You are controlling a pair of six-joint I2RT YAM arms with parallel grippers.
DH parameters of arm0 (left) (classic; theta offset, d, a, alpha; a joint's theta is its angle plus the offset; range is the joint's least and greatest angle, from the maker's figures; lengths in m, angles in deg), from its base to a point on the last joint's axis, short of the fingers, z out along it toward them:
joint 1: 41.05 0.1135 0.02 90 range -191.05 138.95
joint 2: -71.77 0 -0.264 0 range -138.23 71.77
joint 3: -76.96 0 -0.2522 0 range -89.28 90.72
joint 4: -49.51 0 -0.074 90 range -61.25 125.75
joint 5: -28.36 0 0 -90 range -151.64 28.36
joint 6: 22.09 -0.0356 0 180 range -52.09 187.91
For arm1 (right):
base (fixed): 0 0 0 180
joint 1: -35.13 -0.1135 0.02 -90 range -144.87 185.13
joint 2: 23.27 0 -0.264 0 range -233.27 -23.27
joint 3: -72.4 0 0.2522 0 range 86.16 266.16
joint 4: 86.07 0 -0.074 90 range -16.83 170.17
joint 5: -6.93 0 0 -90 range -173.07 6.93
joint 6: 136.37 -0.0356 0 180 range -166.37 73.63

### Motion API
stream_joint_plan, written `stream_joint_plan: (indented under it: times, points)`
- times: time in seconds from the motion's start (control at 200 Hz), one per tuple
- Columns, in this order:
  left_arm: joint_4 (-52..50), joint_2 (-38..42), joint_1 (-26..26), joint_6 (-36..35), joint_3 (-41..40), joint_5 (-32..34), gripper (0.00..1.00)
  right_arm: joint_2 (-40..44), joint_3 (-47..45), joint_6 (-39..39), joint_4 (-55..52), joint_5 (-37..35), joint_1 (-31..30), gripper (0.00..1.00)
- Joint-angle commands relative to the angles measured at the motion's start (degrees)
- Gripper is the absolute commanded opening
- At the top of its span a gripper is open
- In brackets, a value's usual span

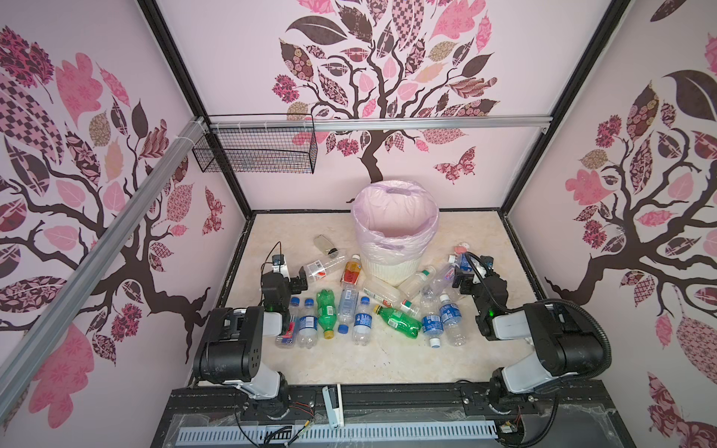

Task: Throw the plastic bottles in the bin
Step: Pick up the plastic bottle from the middle-right of the table.

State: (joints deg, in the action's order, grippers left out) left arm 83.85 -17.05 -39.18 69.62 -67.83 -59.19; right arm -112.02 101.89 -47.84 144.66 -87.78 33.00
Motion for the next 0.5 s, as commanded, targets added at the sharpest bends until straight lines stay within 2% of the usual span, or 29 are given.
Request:
stream_joint_plan:
  times: [0.0,0.495]
  points:
    - [0.34,-0.42,-0.11,0.03,1.22,0.18,0.98,-0.72,1.3,-0.55,0.86,-0.47,0.1,1.0]
    - [0.24,-0.48,0.33,0.26,1.27,-0.44,0.98,-0.66,1.32,-0.55,0.73,-0.45,0.11,1.0]
